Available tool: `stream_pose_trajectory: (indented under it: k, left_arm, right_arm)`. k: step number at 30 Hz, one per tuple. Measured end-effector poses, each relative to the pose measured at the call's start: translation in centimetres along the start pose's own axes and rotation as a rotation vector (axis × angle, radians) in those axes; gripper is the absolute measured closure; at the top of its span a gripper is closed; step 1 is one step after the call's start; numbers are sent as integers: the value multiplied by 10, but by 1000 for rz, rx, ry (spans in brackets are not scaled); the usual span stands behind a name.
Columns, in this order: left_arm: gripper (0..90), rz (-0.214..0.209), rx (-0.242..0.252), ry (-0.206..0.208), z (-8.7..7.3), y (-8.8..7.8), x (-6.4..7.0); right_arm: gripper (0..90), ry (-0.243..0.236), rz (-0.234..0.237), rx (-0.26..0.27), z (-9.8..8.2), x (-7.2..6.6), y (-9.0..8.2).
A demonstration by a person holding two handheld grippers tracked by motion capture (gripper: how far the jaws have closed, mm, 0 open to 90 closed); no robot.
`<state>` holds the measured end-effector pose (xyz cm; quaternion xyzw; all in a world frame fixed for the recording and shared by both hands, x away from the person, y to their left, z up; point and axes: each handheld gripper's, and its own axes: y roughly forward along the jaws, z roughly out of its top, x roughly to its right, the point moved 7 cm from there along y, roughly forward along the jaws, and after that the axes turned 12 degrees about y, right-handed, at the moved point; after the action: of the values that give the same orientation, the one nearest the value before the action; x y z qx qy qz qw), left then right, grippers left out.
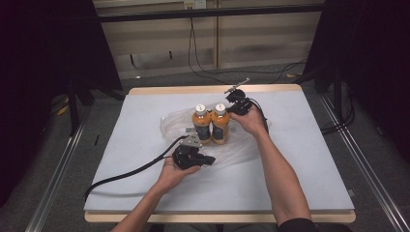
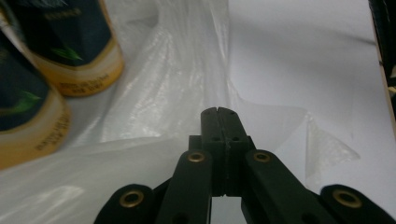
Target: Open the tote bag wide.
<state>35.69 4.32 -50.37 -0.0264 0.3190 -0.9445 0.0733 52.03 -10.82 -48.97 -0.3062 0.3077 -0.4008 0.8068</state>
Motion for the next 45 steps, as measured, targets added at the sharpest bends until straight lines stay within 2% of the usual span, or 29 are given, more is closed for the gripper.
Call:
stream_pose_trajectory:
  k: [1,5,6,11,13,15,17,19,21,23,27,28,32,33,38,42,45]
  left_arm:
    - [900,6,9,0,1,-3,-2]
    - [900,53,42,-16,4,-16,-11]
    - [900,62,63,-24,5,-20,-12]
    - [900,111,91,-24,4,-36,-17]
    - [900,126,93,-15,2,-40,-17]
    - [900,139,92,-23,-1,-45,-16]
    - [900,167,81,-14,-5,-55,-18]
    - [900,184,87,-26,-8,-63,-18]
    - [900,211,78,-27,-15,-76,-21]
    - [900,229,83,-50,-20,-86,-23]
    - [900,277,86,-68,-33,-105,-25]
    - [900,285,90,-80,-35,-108,-24]
    - [893,312,73,-73,-46,-119,-19]
    - [890,310,81,-86,-49,-121,-15]
    - [874,354,93,-123,-63,-139,-4]
    - [822,376,116,-162,-71,-153,3]
    - [723,403,130,-172,-75,-163,10]
  right_arm:
    - [900,5,16,21,1,-2,-6]
    - [900,-25,37,91,4,-7,-27]
    - [900,-29,40,107,4,-8,-32]
    - [900,-57,51,150,-3,-12,-54]
    - [900,-61,59,166,-8,-10,-61]
    - [900,-61,58,178,-12,-10,-66]
    - [900,-65,64,191,-17,-10,-72]
    - [900,-68,79,215,-23,-11,-80]
    - [900,-76,80,223,-29,-12,-87]
    - [900,-79,83,231,-36,-12,-94]
    - [900,-81,85,258,-49,-15,-106]
    - [900,-83,85,259,-52,-16,-109]
    - [900,-96,64,273,-67,-20,-121]
    - [900,-97,66,279,-71,-22,-125]
    - [900,-81,49,312,-99,-24,-149]
    - [900,-53,42,334,-121,-20,-168]
    - [900,-27,34,371,-134,-17,-185]
